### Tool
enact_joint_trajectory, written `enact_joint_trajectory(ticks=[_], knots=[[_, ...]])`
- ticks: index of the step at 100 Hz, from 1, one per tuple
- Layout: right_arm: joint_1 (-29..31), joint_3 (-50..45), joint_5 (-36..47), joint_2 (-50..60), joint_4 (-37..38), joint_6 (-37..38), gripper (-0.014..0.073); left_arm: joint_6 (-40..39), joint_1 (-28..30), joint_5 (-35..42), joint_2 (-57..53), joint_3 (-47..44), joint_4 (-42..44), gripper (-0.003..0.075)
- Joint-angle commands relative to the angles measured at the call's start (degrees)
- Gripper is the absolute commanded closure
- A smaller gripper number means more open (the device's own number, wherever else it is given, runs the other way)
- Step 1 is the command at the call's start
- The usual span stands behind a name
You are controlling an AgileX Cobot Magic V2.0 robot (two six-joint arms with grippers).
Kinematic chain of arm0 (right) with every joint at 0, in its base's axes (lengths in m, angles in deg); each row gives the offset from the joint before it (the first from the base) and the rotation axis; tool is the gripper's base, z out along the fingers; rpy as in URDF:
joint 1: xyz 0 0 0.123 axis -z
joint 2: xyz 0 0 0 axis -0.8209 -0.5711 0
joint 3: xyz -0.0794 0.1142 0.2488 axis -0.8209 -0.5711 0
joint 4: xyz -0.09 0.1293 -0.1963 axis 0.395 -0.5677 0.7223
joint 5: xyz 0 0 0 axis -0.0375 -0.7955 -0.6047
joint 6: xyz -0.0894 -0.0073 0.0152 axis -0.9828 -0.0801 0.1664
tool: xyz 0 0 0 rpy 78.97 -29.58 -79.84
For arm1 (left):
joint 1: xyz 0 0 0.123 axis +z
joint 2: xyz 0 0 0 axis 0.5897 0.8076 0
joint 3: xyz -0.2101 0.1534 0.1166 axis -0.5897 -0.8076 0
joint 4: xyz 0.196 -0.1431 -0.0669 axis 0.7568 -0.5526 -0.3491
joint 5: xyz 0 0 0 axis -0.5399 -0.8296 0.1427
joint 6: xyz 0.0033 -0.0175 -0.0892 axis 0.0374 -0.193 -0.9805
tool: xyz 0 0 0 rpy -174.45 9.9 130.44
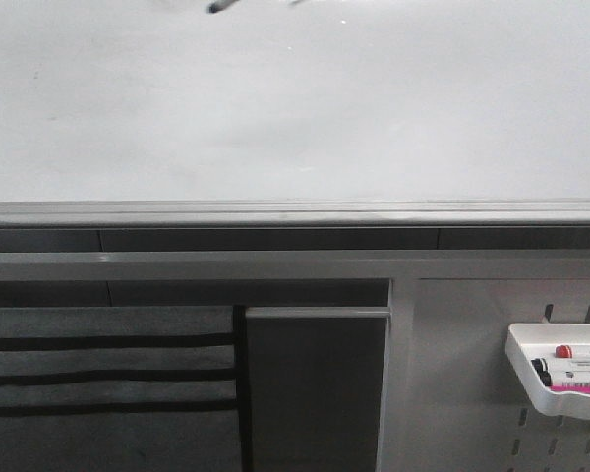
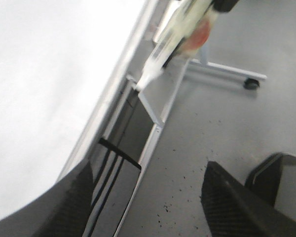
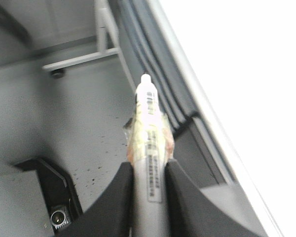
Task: Write number 3 on whiteboard
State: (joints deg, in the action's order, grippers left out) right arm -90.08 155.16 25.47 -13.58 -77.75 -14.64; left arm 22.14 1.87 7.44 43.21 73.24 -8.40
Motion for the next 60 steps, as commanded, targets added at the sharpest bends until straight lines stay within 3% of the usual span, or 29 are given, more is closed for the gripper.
enact_joint_trajectory(ticks=[1,19,40,48,60], knots=[[5.09,-1.28,3.82,4.16,0.41,3.15,0.0536,-3.89,4.93,3.75,-4.04,0.22,-1.57,0.0279],[16.06,-10.00,11.58,8.71,-2.40,10.09,0.0536,-8.86,15.80,9.18,-10.83,-7.91,-2.45,0.0279],[18.72,-15.55,18.23,9.04,-11.64,10.09,0.0536,-11.90,24.18,20.12,-14.75,-17.06,-8.58,0.0279],[18.48,-13.34,17.06,7.24,-13.40,10.09,0.0536,-11.90,25.20,22.51,-14.75,-18.78,-11.17,0.0279],[18.48,-4.81,8.48,1.44,-13.04,10.09,0.0536,-11.46,25.20,22.79,-13.88,-19.29,-11.18,0.0279]])
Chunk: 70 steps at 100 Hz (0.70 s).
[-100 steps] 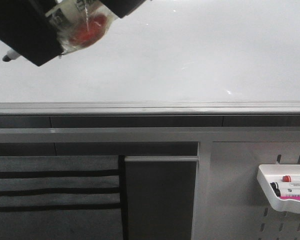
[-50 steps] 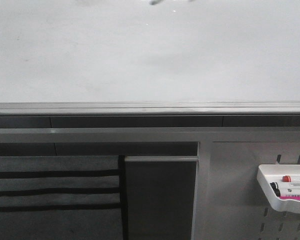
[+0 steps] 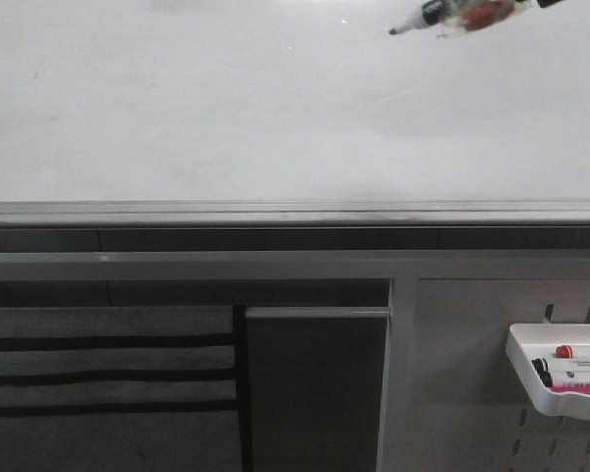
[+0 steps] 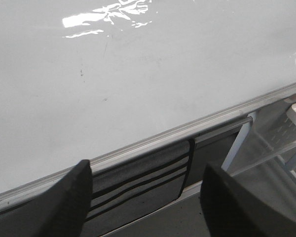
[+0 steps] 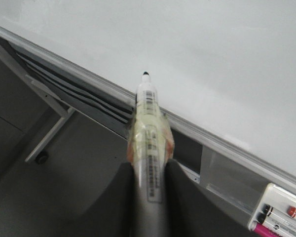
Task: Write number 3 on whiteboard
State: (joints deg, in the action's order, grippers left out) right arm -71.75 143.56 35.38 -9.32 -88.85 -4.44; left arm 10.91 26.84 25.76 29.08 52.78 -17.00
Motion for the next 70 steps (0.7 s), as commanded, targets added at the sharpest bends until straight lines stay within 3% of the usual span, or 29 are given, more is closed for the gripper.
enact_joint_trajectory(ticks=[1,11,31,48,70], knots=[[0.15,7.41,-2.64,-3.26,-1.64,-0.12,0.0536,-0.11,0.23,4.47,0.47,1.17,-2.59,0.0279],[0.15,17.15,-10.99,-10.43,-1.24,-1.22,0.0536,1.23,0.23,3.67,1.34,1.17,-2.47,0.0279],[-1.42,33.12,-23.53,-23.34,-1.24,-3.14,0.0536,13.86,-1.64,-2.38,3.95,1.17,-5.33,0.0279],[-5.95,44.21,-22.84,-31.86,2.50,-3.00,0.0536,13.87,-3.44,-1.13,6.13,1.17,-5.98,0.0279],[-5.48,52.98,-22.05,-39.03,4.46,-2.49,0.0536,13.87,-3.44,-1.25,7.37,1.17,-5.79,0.0279]])
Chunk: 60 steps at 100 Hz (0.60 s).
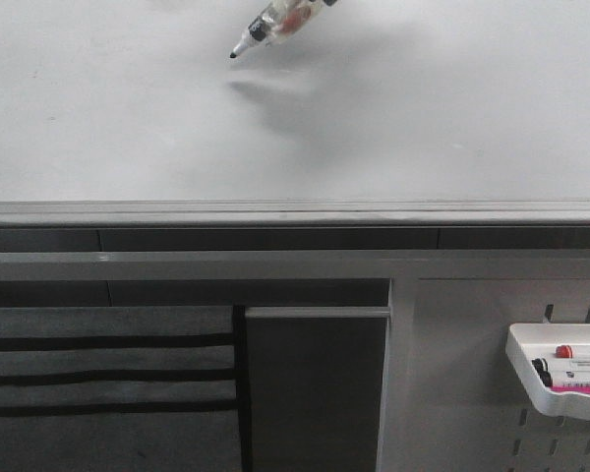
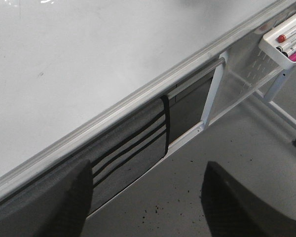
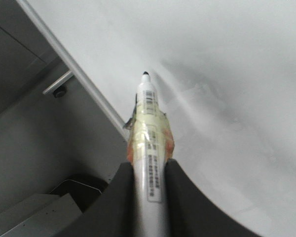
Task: Write number 3 on whiteboard
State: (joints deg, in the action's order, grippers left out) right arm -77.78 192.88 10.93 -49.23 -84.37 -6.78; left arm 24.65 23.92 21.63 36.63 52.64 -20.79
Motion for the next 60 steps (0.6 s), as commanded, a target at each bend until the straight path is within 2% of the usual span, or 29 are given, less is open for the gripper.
enact_joint_trajectory(ticks=[1,17,30,37,47,60], knots=[[0.73,3.65,2.67,0.86,0.24,-0.16,0.0536,0.14,-0.52,2.89,-0.18,1.32,-2.00,0.0279],[3.23,3.43,3.24,0.40,7.46,5.22,0.0536,0.14,-0.52,2.99,-0.18,1.32,-0.87,0.0279],[4.30,1.37,-0.51,1.37,4.08,3.98,0.0536,0.14,-0.52,3.35,-0.18,1.32,-0.77,0.0279],[2.32,-1.63,2.95,1.06,0.54,1.64,0.0536,0.14,-0.52,3.49,-0.18,1.32,-0.77,0.0279],[-0.76,-3.34,10.21,-0.58,1.02,2.22,0.0536,0.14,-0.52,3.49,-0.18,1.32,-0.77,0.0279],[0.16,-3.20,10.32,0.00,1.22,4.38,0.0536,0.14,-0.52,3.49,-0.18,1.32,0.53,0.0279]])
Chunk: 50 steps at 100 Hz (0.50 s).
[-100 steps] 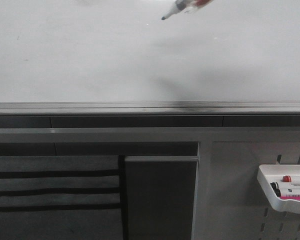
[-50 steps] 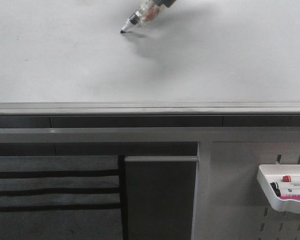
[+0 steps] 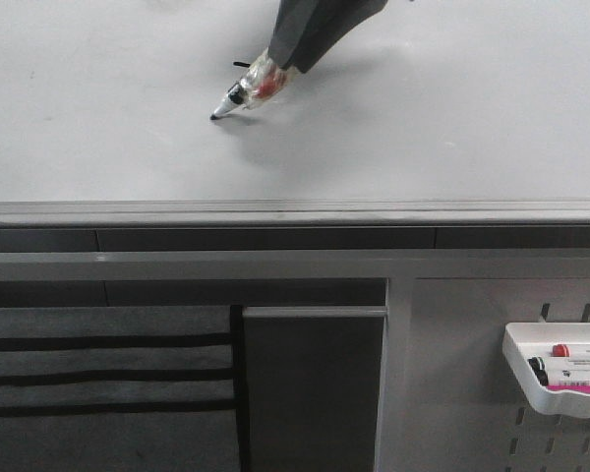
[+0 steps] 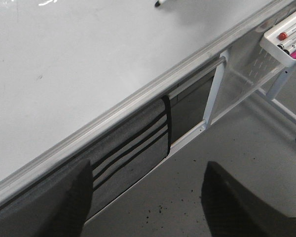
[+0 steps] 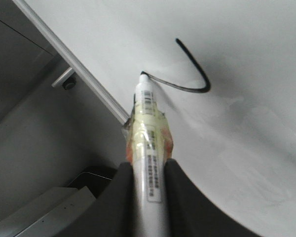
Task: Write number 3 on whiteboard
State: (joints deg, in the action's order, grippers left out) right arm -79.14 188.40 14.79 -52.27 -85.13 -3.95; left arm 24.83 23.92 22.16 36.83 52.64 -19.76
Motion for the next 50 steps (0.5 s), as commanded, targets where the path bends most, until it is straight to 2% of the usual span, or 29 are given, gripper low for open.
enact_joint_trajectory(ticks=[1,16,28,36,43,50], knots=[[1.67,1.15,6.06,3.20,1.98,1.55,0.0536,-0.05,-0.52,2.96,-0.38,1.32,-0.48,0.0279],[2.67,-4.15,2.91,6.88,2.47,0.79,0.0536,-0.05,-0.52,2.70,-0.38,1.32,-0.39,0.0279],[-0.81,-11.09,11.02,7.99,-0.04,-0.89,0.0536,-0.05,-0.52,2.65,-0.38,1.32,-0.61,0.0279],[-3.73,-11.87,17.12,6.72,0.07,-0.89,0.0536,-0.05,-0.52,2.65,-0.38,1.32,-0.85,0.0279],[-4.69,-10.96,18.90,6.28,-0.06,-0.77,0.0536,-0.05,-0.52,2.65,-0.38,1.32,-0.95,0.0279],[-4.71,-9.79,16.55,6.79,-0.83,-0.88,0.0536,-0.05,-0.52,2.77,-0.38,1.32,-0.95,0.0279]])
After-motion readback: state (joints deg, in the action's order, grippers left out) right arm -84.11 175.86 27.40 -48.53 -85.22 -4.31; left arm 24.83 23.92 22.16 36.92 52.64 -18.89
